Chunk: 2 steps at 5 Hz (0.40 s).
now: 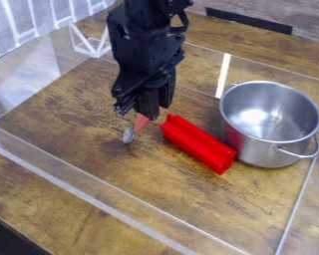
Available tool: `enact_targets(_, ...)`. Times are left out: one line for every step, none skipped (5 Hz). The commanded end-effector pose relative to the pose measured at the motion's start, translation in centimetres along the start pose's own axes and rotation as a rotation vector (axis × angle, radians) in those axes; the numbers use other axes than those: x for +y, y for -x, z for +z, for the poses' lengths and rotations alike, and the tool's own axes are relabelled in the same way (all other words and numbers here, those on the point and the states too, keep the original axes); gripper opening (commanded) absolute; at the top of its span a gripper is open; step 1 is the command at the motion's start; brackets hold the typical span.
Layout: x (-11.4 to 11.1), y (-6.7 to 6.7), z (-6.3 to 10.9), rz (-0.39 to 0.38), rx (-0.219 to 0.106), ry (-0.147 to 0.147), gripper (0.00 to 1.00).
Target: Move the pink spoon to the left side of the table
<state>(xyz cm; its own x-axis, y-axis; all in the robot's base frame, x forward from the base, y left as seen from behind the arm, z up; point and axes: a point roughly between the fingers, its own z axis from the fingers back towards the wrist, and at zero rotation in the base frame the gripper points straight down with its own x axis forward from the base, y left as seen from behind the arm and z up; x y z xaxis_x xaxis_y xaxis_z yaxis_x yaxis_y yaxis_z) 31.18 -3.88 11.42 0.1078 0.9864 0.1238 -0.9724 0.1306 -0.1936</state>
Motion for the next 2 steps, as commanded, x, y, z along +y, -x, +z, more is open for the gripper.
enact_targets(-0.63, 0.98, 0.48, 0.018, 0.014, 0.049, 0.0)
enact_targets(-0.51, 1.63, -0.49, 0.044, 0.018, 0.044, 0.0)
